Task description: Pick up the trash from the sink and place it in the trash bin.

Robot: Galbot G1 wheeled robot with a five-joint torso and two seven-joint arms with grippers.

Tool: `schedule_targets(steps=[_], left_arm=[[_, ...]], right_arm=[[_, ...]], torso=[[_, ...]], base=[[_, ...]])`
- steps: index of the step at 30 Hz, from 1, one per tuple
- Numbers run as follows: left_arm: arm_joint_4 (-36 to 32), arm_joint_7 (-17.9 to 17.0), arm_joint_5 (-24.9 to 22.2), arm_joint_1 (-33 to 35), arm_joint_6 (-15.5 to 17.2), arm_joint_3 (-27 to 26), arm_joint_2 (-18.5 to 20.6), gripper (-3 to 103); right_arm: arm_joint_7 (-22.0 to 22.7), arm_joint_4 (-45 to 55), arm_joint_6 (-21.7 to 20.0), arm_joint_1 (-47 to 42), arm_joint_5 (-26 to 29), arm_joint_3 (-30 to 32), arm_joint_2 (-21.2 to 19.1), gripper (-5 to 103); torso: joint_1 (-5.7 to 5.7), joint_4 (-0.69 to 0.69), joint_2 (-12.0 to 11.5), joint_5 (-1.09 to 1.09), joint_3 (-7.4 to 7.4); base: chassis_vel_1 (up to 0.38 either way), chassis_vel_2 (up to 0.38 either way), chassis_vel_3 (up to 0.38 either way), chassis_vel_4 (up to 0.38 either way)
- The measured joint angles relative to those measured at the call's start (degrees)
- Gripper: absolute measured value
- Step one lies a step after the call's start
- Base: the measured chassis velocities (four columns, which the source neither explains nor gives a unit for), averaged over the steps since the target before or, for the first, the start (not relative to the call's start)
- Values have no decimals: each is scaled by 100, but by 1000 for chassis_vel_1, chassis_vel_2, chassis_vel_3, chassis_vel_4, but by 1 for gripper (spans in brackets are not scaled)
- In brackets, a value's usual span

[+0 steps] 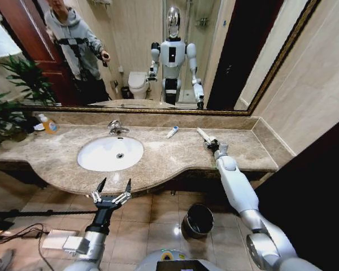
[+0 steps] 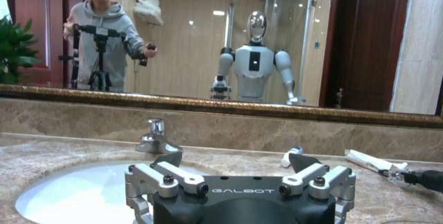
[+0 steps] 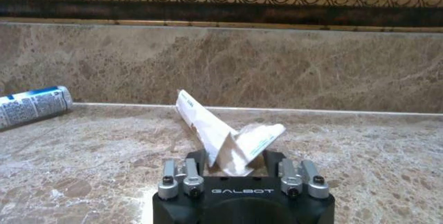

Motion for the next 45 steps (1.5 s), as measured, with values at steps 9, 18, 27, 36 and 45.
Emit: schedule_targets(steps=[9, 18, 27, 36, 45], left_arm=[[0, 0, 0, 0, 0, 0, 0, 100], [0, 0, 0, 0, 0, 0, 0, 100], [0, 0, 0, 0, 0, 0, 0, 100], [0, 0, 0, 0, 0, 0, 0, 100], [0, 0, 0, 0, 0, 0, 1, 100]], right_arm=[[41, 85, 1, -24, 7, 5, 37, 37], [83, 258, -1, -62, 22, 3, 28, 13], [178, 879, -129, -350, 157, 17, -82, 0], [387, 2154, -359, -1102, 459, 163, -380, 0], [594, 3446, -263, -2404, 534, 498, -561, 0]], torso=[[0, 0, 0, 0, 0], [0, 0, 0, -1, 0], [0, 0, 0, 0, 0], [0, 1, 0, 0, 0], [0, -1, 0, -1, -1]], base=[[0, 0, 0, 0], [0, 0, 0, 0], [0, 0, 0, 0], [0, 0, 0, 0], [0, 0, 0, 0]])
